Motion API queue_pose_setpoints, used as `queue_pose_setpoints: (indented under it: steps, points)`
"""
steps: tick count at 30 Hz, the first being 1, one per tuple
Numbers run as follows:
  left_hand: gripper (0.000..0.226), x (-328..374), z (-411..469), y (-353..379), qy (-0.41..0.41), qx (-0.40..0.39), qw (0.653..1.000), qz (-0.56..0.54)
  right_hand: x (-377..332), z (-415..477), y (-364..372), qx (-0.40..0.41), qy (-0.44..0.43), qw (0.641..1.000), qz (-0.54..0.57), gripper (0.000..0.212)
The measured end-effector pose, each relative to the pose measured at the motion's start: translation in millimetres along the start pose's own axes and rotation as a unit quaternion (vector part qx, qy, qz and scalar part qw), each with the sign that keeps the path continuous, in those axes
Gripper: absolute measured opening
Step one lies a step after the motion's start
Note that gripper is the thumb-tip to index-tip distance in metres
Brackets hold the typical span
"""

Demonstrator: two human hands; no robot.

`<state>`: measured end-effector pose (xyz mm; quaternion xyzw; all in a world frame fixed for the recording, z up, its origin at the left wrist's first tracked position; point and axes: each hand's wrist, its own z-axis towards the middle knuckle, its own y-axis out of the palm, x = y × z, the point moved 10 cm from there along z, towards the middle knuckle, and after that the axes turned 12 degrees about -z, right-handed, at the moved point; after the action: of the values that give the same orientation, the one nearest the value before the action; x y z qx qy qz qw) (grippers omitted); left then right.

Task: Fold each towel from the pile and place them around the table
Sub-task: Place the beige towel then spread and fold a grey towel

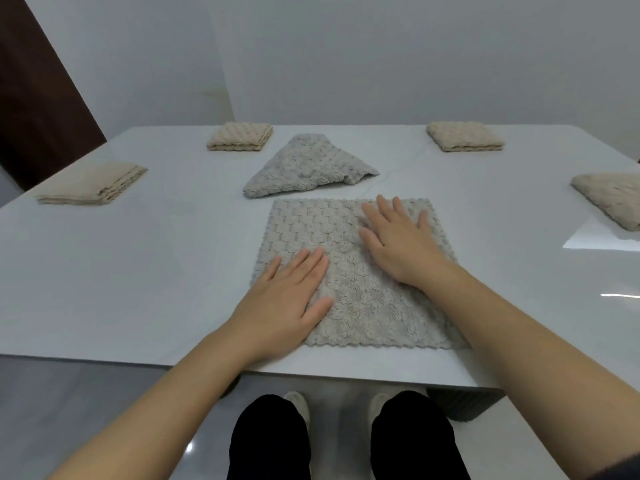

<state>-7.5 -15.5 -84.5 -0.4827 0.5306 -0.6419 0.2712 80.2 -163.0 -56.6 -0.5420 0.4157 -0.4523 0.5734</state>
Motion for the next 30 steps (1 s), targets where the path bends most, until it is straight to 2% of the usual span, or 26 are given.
queue_pose_setpoints:
  steps: [4, 7, 12, 17, 22, 24, 27, 30]
  points:
    - [0.081, 0.1, -4.1, -1.6, 0.012, -0.005, 1.000, -0.005, -39.0, -64.1, 8.4, -0.046, -0.108, 0.993, 0.003, 0.062]
    - [0.074, -4.1, -13.3, -0.6, 0.009, -0.026, 1.000, 0.002, -27.5, -89.7, 19.5, -0.078, -0.131, 0.988, -0.013, 0.071]
    - [0.086, -11.1, -36.2, -3.8, 0.022, -0.014, 1.000, 0.002, -4.2, -112.2, 13.6, -0.054, -0.145, 0.988, -0.023, 0.071]
    - [0.079, -6.5, -70.2, -1.4, 0.074, -0.036, 0.996, 0.029, -3.9, -147.7, 16.4, -0.061, -0.216, 0.973, -0.047, 0.082]
    - [0.078, -10.5, -86.6, -2.1, 0.117, -0.010, 0.992, 0.046, -0.9, -165.7, 18.4, -0.018, -0.256, 0.966, -0.044, 0.082]
    - [0.071, -11.4, -91.9, -4.7, 0.138, 0.001, 0.990, 0.019, 2.1, -170.8, 10.3, 0.007, -0.263, 0.965, 0.012, 0.079]
    - [0.057, -15.1, -100.7, -16.6, 0.138, 0.028, 0.985, -0.102, 10.9, -176.2, -3.9, 0.012, -0.238, 0.964, 0.117, 0.074]
    - [0.029, -30.3, -106.6, -39.4, 0.062, 0.110, 0.959, -0.252, 21.7, -176.5, -12.0, 0.002, -0.192, 0.953, 0.234, 0.053]
